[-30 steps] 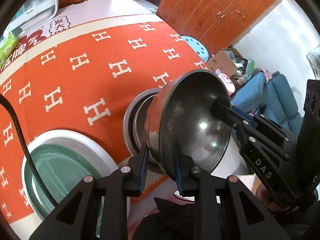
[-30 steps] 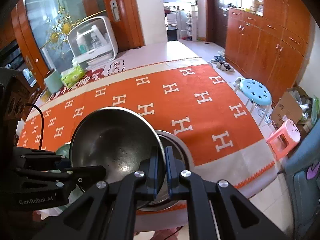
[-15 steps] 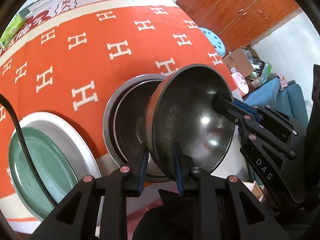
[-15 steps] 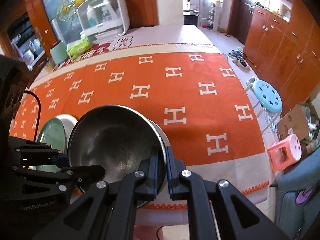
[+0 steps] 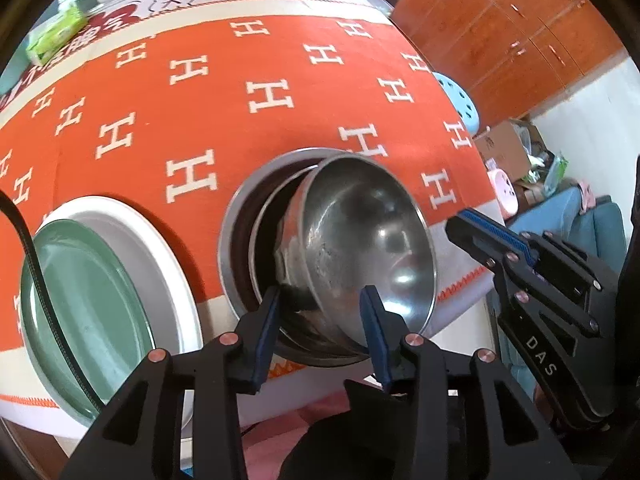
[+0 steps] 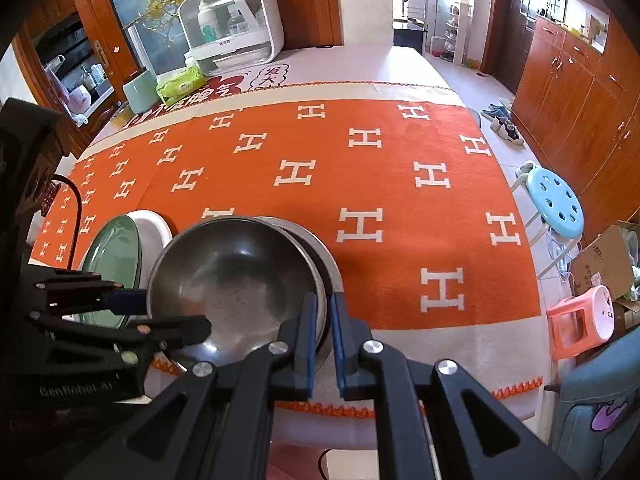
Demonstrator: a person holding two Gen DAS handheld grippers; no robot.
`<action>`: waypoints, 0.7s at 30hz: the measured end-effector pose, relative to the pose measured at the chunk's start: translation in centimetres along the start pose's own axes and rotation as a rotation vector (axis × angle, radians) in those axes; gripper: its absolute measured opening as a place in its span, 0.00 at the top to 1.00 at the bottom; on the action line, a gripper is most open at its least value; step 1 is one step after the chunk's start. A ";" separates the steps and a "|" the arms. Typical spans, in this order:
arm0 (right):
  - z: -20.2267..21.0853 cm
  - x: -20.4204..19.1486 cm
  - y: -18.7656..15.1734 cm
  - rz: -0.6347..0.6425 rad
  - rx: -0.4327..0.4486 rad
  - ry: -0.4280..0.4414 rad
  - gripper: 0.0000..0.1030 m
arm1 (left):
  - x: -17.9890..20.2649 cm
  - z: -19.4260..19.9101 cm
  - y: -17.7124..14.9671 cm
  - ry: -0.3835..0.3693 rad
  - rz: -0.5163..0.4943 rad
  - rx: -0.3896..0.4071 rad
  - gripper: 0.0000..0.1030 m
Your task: Organize plates and bowls
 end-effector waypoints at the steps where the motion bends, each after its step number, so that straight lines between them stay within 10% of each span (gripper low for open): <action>1: 0.0 0.1 0.0 -0.001 0.001 0.001 0.91 | 0.0 0.1 0.0 0.002 0.003 0.005 0.60; 17: -0.1 1.4 -1.7 -0.116 -0.038 0.046 0.90 | -0.2 2.1 0.1 -0.012 -0.041 0.060 0.46; 21: -0.1 2.1 -2.4 -0.174 -0.047 0.070 0.69 | -0.8 2.4 0.7 -0.004 -0.049 0.063 0.43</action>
Point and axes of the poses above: each gripper's, at about its wrist camera, not at the fingertips, and z roughly against the way its jaws point, x to its right, y to its top, the point moved 3 cm from there along -z, roughly the way its jaws point, and after that the axes turned 10 degrees about -y, right-handed, at the moved point
